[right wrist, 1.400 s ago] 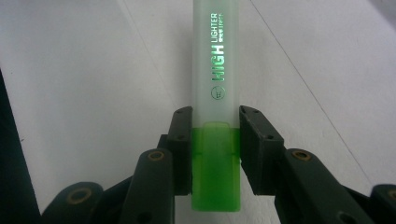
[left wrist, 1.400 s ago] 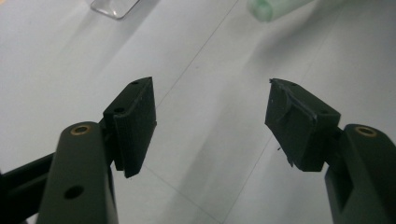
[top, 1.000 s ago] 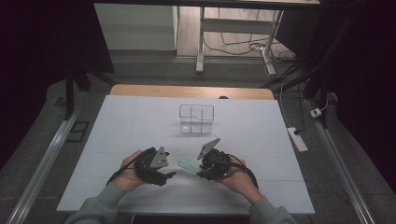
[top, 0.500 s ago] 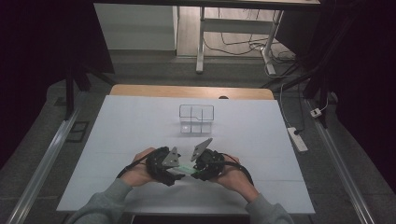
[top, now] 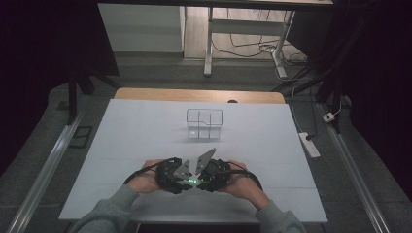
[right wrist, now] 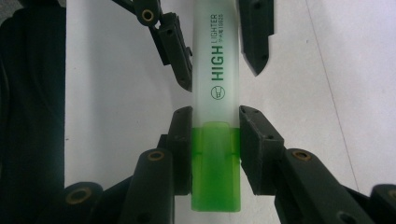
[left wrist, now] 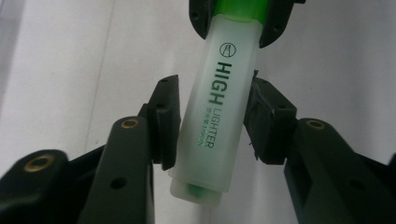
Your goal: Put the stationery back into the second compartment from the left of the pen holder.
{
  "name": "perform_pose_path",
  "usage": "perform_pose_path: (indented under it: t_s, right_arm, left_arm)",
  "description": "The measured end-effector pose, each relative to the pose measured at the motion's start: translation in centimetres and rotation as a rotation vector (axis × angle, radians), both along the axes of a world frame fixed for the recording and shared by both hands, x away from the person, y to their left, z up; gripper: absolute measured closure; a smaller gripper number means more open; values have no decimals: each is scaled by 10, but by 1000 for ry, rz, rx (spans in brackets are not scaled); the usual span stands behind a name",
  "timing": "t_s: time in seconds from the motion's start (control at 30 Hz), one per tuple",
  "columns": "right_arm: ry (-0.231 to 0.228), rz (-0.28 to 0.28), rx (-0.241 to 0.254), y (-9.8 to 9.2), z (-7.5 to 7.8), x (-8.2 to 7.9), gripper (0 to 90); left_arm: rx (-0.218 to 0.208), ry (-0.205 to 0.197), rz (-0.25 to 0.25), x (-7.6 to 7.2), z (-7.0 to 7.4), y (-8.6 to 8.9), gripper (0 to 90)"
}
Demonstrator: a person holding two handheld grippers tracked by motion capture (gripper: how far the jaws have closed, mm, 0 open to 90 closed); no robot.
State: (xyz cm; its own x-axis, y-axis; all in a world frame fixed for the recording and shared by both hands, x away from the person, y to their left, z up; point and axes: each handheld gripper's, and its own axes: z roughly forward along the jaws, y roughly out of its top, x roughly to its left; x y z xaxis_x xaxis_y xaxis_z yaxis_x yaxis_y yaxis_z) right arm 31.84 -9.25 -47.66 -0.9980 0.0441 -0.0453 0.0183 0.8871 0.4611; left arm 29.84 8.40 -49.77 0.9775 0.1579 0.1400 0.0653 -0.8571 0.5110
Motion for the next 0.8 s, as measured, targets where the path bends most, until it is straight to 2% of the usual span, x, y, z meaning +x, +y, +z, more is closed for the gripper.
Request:
perform_pose_path:
  t_s: [0.03, 0.1, 0.17, 0.2, 0.27, 0.4, 0.53, 0.6, 0.8]
  right_arm:
    - [1, 5, 1, 0, -1, 0, 662]
    - [-2, 9, 0, 0, -1, 0, 653]
    - [-8, -5, 10, -1, 0, 1, 632]
    - [-6, -13, 26, -3, 0, 3, 616]
    - [18, -51, 68, -7, 1, 6, 597]
    - [24, -140, 116, -15, 2, 11, 498]
    - [23, -198, 188, -23, 3, 16, 417]
    - [9, -222, 206, -26, 4, 17, 388]
    - [-10, -318, 315, -41, 9, 21, 356]
  left_arm:
    - [3, 9, -9, 0, 0, 0, 583]
    - [16, -3, -14, -1, 0, 0, 602]
    - [6, -7, -18, -1, 1, 1, 627]
    - [-13, 0, -12, -2, 1, 1, 638]
    - [-22, -8, 1, 0, 2, 2, 645]
    - [-38, -8, 35, 3, 0, 8, 647]
    - [-52, -6, 63, 7, -1, 13, 647]
    - [-72, -5, 82, 8, -1, 15, 647]
    - [-116, -21, 142, 12, 1, 23, 647]
